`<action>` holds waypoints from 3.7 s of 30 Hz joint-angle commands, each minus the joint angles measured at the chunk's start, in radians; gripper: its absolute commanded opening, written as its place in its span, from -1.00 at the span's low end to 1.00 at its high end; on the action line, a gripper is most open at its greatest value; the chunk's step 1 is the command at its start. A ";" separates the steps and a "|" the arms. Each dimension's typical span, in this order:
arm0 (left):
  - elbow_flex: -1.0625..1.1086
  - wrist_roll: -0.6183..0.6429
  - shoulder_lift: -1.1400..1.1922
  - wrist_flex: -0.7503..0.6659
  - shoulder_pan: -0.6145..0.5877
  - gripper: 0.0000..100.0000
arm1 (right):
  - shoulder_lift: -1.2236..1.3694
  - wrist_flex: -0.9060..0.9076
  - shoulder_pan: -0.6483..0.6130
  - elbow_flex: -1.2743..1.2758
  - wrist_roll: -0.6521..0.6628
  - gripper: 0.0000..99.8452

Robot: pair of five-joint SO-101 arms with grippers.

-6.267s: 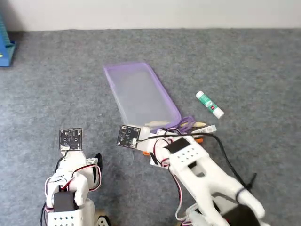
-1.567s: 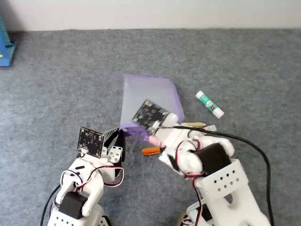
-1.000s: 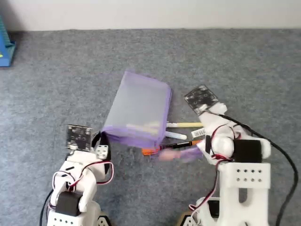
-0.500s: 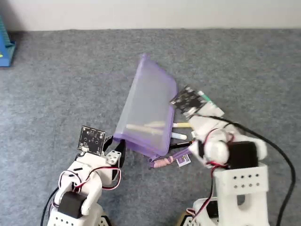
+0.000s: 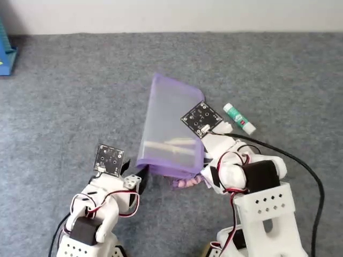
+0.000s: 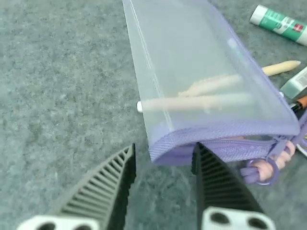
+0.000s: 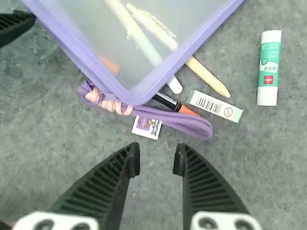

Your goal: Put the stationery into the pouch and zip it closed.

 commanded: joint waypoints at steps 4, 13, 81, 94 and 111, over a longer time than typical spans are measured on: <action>-0.012 -0.032 -0.008 -0.044 0.008 -0.59 | -0.007 -0.067 -0.004 0.043 -0.014 -0.75; -0.012 -0.037 -0.008 -0.054 0.009 -0.97 | -0.015 -0.044 -0.005 0.044 -0.014 -0.75; -0.076 0.026 -0.011 0.101 -0.433 -0.41 | 0.773 -0.470 -0.255 -0.183 0.180 -0.91; -0.074 0.026 -0.011 0.101 -0.427 -0.41 | 0.613 -0.035 -0.226 -0.215 0.124 -0.61; -0.074 0.026 -0.011 0.100 -0.433 -0.41 | 0.957 -0.285 -0.226 -0.155 0.192 -0.58</action>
